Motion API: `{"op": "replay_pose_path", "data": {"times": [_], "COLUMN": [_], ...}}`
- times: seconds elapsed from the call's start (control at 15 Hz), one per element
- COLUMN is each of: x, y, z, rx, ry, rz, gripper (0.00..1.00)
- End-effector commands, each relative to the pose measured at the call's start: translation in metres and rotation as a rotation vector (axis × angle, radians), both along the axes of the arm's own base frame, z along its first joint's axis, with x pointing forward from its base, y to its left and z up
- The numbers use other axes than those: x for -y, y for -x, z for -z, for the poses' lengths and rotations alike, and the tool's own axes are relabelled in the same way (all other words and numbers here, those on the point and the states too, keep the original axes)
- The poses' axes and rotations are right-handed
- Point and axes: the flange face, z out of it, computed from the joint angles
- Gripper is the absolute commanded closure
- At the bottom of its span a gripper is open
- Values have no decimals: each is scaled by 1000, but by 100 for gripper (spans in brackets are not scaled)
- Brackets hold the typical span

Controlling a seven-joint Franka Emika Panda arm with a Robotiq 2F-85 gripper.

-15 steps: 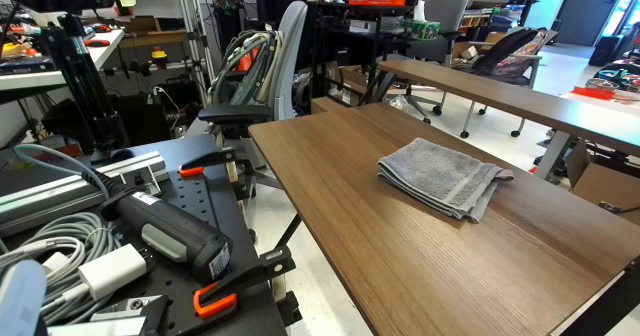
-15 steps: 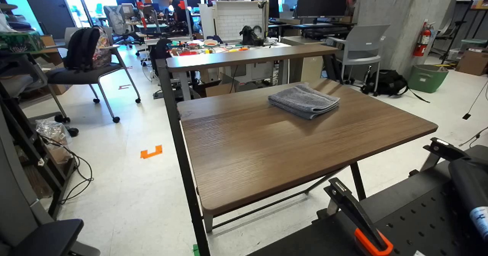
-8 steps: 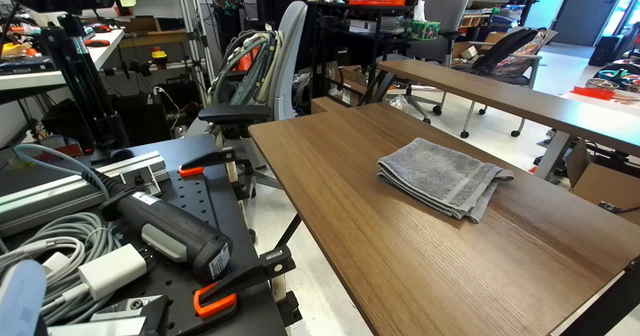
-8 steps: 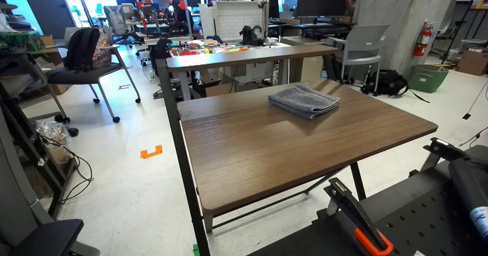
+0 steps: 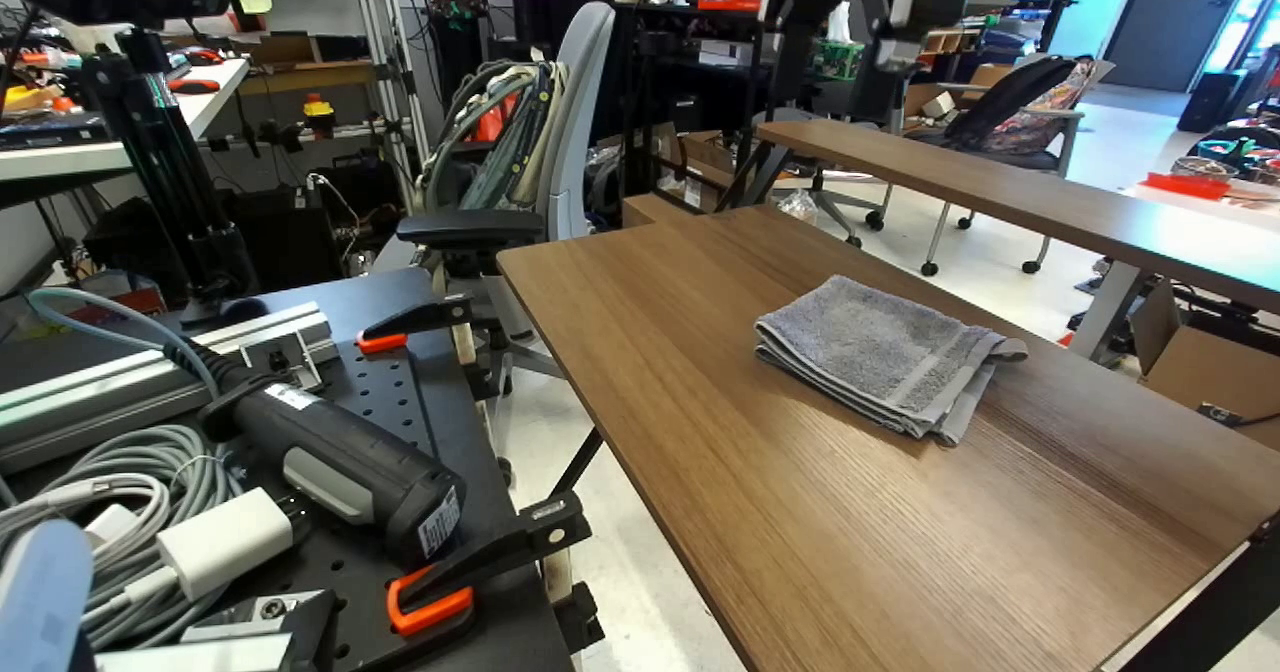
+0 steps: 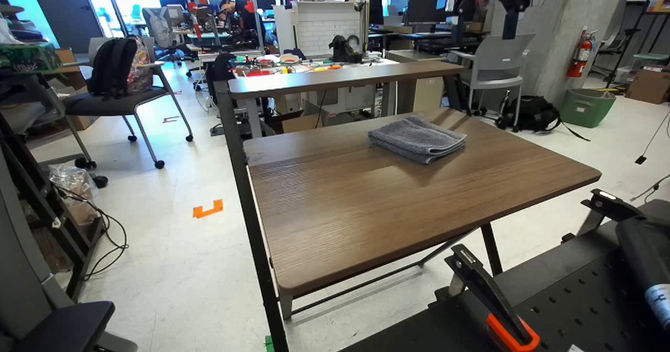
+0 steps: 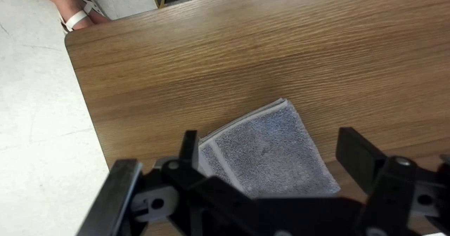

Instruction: Move the towel to the left

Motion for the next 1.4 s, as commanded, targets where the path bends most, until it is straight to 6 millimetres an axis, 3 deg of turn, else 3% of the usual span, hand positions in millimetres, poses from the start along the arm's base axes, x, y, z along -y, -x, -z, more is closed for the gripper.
{"op": "replay_pose_path", "data": {"times": [0.0,0.4,0.47,0.67,0.93,1.33], "x": [17,36,30,33,34,26], "y": [-35,-56,-46,-51,-53,-70], "z": [37,87,82,95,92,117], "rx": [7,-80,-53,-65,-68,62], "ry": [-10,5,10,13,13,54], "rz": [-2,18,30,32,32,-10], "gripper": [0,0,0,0,0,0]}}
